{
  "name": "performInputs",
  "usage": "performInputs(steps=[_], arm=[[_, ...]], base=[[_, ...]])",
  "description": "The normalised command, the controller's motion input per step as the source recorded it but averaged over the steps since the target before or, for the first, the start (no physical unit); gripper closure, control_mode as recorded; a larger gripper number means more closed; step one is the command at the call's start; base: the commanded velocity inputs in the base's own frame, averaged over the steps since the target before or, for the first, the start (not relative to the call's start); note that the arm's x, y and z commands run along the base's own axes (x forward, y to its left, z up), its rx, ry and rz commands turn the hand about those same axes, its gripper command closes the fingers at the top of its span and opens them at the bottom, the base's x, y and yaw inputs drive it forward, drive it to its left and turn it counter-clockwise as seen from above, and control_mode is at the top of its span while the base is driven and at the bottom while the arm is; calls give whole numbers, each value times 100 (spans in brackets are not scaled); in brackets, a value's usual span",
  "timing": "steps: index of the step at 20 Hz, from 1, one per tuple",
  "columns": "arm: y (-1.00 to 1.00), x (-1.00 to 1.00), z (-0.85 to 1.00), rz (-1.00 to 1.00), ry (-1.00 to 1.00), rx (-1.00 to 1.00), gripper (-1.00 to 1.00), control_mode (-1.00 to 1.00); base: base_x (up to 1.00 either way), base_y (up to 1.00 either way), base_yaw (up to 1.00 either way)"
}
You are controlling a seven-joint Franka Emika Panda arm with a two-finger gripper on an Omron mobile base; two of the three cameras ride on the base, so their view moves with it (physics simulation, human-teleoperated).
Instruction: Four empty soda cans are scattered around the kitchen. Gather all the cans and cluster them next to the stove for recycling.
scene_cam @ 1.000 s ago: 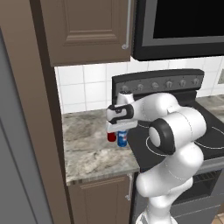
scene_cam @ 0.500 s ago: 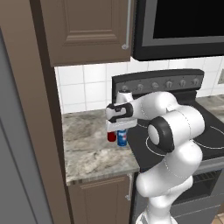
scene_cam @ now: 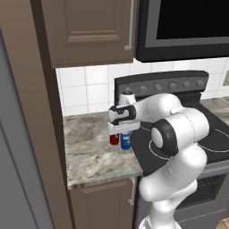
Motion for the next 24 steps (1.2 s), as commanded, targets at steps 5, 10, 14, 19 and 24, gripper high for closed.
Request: performInputs(steps=[5, 10, 14, 19, 24], arm=[[0, -4, 4, 0, -8, 0, -100, -100], [0, -19, 26, 0, -14, 0, -100, -100], [0, -30, 43, 1, -18, 0, -100, -100], [0, -42, 48, 0, -12, 0, -100, -100], [0, -44, 41, 0, -5, 0, -100, -100]], base=[[0, 0, 0], [0, 0, 0], [0, 0, 0], [0, 0, 0], [0, 0, 0]])
